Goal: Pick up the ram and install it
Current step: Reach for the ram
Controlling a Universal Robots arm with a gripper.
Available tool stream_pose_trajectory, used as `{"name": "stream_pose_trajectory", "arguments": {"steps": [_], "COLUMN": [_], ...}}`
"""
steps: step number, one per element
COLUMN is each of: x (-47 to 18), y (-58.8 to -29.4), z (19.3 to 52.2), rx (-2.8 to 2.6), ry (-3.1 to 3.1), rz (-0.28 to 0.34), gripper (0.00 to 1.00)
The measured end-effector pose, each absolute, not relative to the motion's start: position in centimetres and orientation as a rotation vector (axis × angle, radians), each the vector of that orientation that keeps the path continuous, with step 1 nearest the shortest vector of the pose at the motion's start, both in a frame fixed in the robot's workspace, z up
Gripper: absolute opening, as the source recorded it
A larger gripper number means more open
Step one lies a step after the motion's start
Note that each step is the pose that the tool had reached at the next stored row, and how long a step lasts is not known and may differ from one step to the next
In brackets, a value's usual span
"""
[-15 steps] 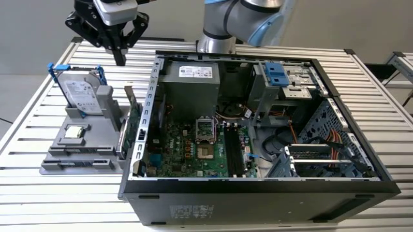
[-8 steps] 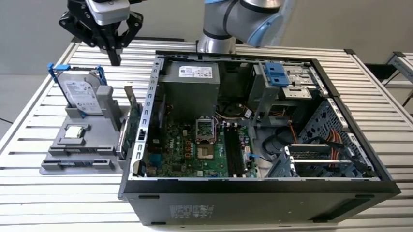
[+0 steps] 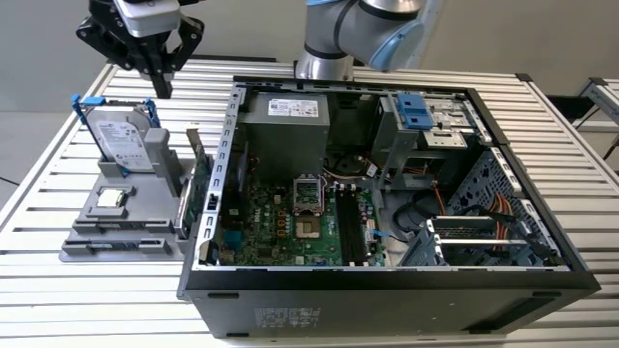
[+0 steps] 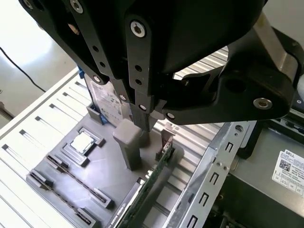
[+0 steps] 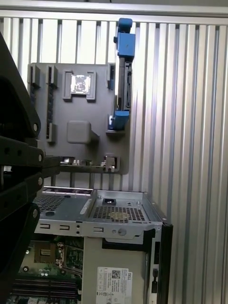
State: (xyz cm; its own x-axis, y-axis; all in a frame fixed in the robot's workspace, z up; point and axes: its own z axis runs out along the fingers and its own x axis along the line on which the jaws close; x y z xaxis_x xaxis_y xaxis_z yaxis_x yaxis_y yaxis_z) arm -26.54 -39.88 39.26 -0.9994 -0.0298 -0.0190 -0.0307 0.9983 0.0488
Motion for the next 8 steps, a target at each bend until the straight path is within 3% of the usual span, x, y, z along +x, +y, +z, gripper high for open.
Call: {"name": "stream_pose_trajectory", "arguments": {"steps": [8], "x": [-27.9], "y": [-39.9], "z": [39.3], "rx": [-0.044], "ry": [3.122], "rz": [0.077], "gripper": [0.0]}}
